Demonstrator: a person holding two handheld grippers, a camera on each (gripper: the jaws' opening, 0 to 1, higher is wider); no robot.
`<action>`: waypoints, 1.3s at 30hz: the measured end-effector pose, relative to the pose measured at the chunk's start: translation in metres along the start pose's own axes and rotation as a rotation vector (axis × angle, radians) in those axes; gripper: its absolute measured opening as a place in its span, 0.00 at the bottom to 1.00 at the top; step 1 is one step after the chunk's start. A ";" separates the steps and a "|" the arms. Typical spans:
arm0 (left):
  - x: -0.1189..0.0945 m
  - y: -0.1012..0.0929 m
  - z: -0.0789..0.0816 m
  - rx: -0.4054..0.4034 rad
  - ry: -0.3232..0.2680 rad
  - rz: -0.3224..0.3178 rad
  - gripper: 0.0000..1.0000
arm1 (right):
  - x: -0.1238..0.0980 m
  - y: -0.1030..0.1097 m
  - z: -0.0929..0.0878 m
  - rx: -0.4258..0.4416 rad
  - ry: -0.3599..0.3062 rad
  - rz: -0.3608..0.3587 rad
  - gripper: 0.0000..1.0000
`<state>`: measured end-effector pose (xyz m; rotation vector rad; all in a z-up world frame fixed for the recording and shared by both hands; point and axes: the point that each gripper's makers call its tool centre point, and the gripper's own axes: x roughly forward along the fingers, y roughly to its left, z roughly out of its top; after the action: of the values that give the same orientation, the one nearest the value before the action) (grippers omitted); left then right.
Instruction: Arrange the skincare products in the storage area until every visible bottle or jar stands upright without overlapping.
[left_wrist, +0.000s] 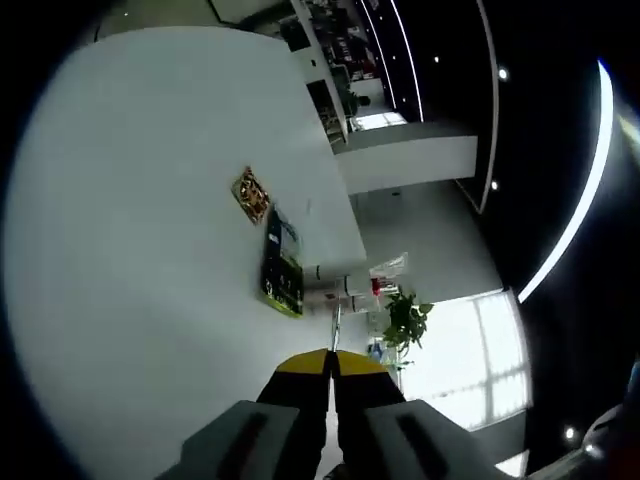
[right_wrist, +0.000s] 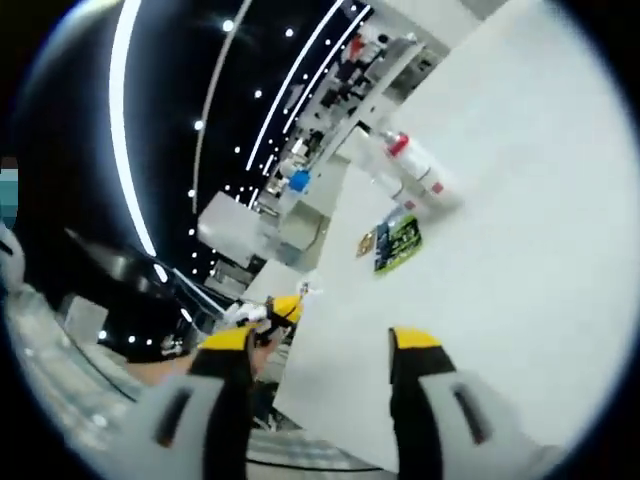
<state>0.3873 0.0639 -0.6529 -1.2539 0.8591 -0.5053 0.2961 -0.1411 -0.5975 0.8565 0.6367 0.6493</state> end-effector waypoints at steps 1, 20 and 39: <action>0.003 0.004 0.005 -0.002 0.004 0.015 0.01 | -0.002 -0.002 0.001 0.007 -0.009 -0.004 0.52; 0.046 0.051 0.045 0.025 0.065 0.209 0.01 | -0.032 -0.027 0.000 0.069 -0.041 -0.116 0.52; 0.064 0.073 0.057 0.047 0.106 0.323 0.01 | -0.035 -0.039 0.000 0.102 -0.050 -0.165 0.51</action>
<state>0.4621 0.0703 -0.7369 -1.0269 1.1099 -0.3316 0.2840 -0.1861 -0.6215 0.9015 0.6923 0.4480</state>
